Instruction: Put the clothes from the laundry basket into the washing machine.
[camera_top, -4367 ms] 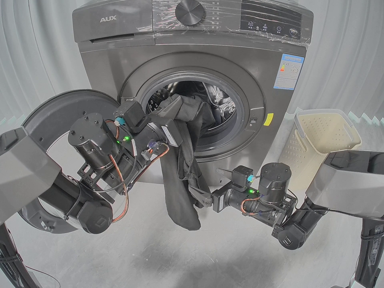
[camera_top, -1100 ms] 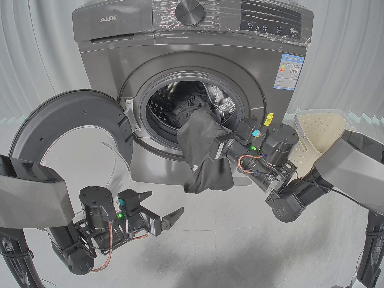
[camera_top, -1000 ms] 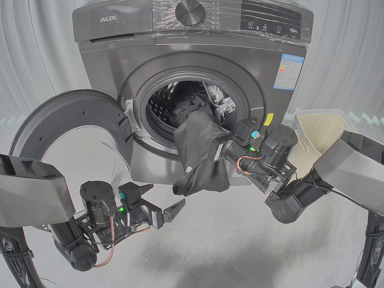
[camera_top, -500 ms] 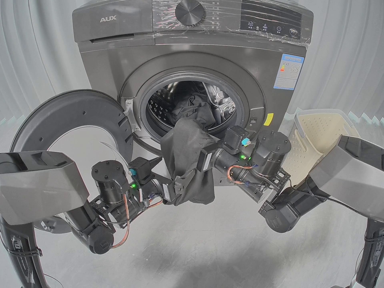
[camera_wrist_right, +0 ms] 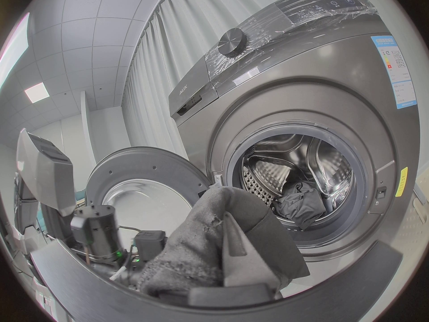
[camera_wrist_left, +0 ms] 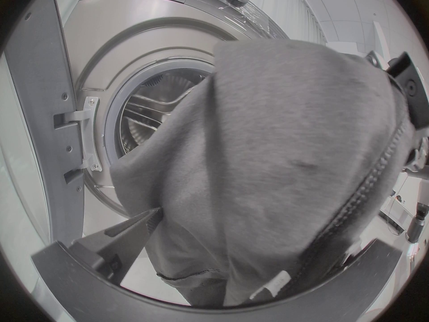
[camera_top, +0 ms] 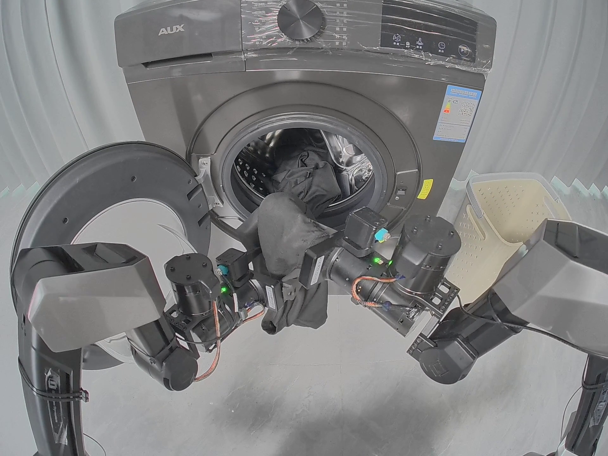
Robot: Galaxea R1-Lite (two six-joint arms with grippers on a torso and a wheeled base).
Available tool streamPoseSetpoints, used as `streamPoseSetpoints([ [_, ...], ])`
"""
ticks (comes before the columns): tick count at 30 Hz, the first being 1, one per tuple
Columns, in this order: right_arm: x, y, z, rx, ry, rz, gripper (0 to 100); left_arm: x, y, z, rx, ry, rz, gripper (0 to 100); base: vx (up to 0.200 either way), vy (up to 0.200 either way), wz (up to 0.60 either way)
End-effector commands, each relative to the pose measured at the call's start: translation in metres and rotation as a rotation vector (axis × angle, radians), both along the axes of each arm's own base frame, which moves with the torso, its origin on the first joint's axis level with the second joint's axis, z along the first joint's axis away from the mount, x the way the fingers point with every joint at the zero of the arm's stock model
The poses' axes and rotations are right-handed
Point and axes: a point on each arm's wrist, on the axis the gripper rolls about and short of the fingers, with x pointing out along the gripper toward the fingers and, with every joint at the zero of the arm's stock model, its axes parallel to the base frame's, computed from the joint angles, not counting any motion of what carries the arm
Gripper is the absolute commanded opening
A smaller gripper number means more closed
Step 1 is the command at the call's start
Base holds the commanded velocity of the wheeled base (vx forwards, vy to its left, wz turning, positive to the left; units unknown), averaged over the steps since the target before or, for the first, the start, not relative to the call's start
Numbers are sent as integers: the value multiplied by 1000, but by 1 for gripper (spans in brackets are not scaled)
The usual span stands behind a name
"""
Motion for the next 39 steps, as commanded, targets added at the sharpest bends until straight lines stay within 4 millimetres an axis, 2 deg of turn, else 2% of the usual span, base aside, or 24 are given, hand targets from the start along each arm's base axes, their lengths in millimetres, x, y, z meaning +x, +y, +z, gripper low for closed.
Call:
streamPoseSetpoints([
  [1, -8, 1, 4, 2, -1, 16, 0, 17, 4, -11, 0, -5, 33, 100, 0, 0, 0],
  [5, -12, -1, 4, 3, 9, 0, 0, 30, 7, -17, -4, -13, 59, 100, 0, 0, 0],
  [10, -12, -7, 0, -6, 32, -20, 0, 37, 8, -14, -21, -35, 86, 100, 0, 0, 0],
  [11, -10, -9, -1, -8, 36, -27, 0, 37, 7, -12, -26, -38, 89, 0, 0, 0, 0],
  [19, 4, -29, -14, -35, 80, -91, 0, 34, 9, 4, -58, -61, 107, 0, 0, 0, 0],
  [26, 3, -44, -32, -86, 147, -119, 0, 25, 6, 24, -96, -88, 109, 0, 0, 0, 0],
  [39, -5, -36, -31, -83, 142, -90, 0, 14, -4, 26, -106, -72, 75, 0, 0, 0, 0],
])
